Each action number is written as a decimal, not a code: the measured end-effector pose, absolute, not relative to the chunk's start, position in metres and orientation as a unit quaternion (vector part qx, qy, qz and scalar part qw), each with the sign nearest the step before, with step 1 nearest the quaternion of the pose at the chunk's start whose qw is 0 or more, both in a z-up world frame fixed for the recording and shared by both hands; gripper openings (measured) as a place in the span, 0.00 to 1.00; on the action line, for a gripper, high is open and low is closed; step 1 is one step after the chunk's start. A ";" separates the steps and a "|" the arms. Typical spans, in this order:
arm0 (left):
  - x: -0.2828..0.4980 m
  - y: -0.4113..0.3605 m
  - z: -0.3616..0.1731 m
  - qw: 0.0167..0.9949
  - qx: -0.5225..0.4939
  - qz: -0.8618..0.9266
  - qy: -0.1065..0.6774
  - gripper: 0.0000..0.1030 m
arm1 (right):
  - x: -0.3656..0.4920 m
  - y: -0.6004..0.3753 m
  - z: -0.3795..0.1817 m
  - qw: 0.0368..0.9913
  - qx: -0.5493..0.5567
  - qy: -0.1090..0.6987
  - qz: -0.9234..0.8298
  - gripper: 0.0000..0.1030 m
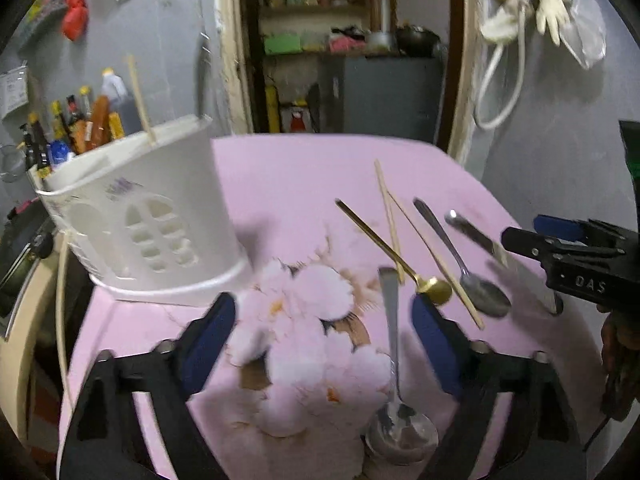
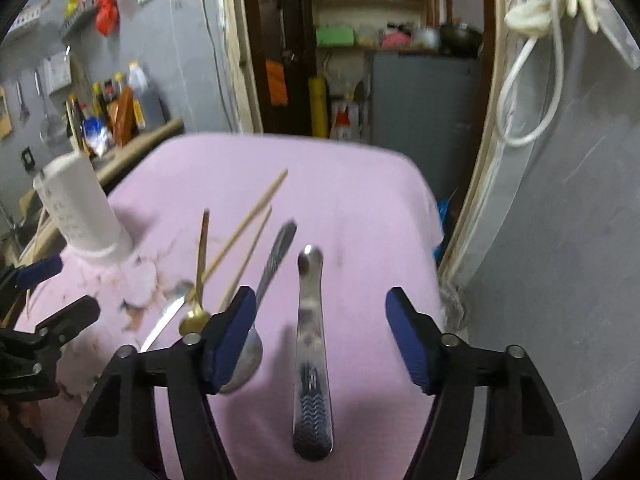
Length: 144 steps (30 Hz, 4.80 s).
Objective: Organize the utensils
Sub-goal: 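Grasp a silver spoon with the left tool while the right tool grasps another silver spoon, then lift both held silver spoons up toward the white caddy, then open the left tool over the caddy while the right tool releases its spoon in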
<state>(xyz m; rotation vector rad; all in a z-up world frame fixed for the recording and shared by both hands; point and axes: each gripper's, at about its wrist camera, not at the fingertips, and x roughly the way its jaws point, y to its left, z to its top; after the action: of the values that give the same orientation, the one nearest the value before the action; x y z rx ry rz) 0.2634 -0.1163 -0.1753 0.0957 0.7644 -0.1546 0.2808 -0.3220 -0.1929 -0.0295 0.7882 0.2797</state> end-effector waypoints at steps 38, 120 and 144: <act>0.306 -0.139 -0.212 0.841 0.064 -0.140 0.519 0.06 | 0.260 -0.326 -0.200 0.876 -0.059 0.468 0.106 0.18; 0.272 0.119 -0.005 0.986 -0.131 -0.019 0.100 0.00 | 0.279 -0.116 -0.048 0.942 0.139 0.040 0.303 0.13; 0.306 0.121 -0.079 0.989 -0.048 -0.041 0.133 0.00 | 0.292 -0.082 -0.119 0.963 0.055 0.064 0.255 0.13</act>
<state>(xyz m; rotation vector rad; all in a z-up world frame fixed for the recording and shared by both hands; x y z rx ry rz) 0.3061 0.1206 -0.0789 -0.0970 0.2677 -0.0829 0.2923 -0.0817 -0.1189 0.1123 0.1297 0.5171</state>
